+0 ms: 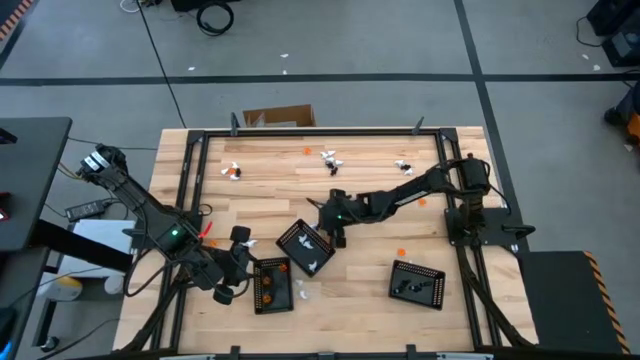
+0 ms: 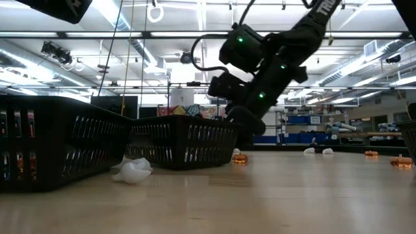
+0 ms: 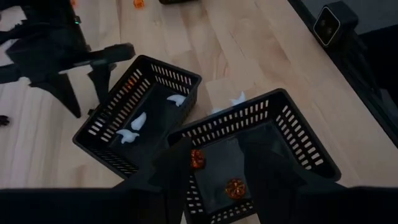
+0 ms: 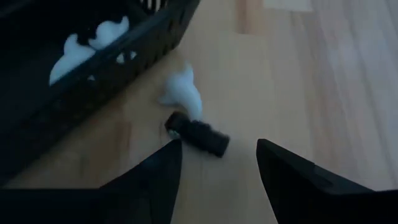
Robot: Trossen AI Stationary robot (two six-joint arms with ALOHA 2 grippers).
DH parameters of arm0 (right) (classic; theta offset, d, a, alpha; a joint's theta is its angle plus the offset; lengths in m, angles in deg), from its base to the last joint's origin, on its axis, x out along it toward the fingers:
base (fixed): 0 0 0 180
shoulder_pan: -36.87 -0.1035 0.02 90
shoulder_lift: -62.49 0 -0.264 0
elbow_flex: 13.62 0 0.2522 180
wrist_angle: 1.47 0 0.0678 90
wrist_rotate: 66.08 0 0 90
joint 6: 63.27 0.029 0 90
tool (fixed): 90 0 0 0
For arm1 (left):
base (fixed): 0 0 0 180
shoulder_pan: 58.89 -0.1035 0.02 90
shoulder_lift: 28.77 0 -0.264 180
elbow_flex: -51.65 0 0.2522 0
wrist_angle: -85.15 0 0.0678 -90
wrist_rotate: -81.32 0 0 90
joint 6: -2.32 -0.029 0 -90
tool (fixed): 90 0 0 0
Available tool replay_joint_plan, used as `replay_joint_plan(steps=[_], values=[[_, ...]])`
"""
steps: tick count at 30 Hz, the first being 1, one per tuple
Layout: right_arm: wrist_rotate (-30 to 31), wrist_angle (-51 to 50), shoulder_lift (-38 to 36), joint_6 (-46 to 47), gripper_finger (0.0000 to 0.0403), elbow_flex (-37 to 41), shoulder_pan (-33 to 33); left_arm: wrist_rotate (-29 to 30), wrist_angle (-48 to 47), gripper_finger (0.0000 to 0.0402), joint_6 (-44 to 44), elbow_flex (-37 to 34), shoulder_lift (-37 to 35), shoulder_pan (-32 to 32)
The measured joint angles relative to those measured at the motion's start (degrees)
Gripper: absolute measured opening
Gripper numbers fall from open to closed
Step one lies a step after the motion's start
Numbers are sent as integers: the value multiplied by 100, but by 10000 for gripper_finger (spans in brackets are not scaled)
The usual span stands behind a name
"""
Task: Sort Halloween decoration
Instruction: Put the black skeleton toy into the right black basket
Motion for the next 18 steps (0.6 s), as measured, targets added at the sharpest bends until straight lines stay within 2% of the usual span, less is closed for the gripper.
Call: replay_joint_plan(steps=[4,7,18], values=[[-246,-33,-41,-29,213,9,164,0,-5,155,6,2,0,0],[-675,116,-45,-314,213,13,253,0,-3,155,6,0,0,0],[-1250,577,102,-888,213,11,376,0,-5,155,14,2,0,0]])
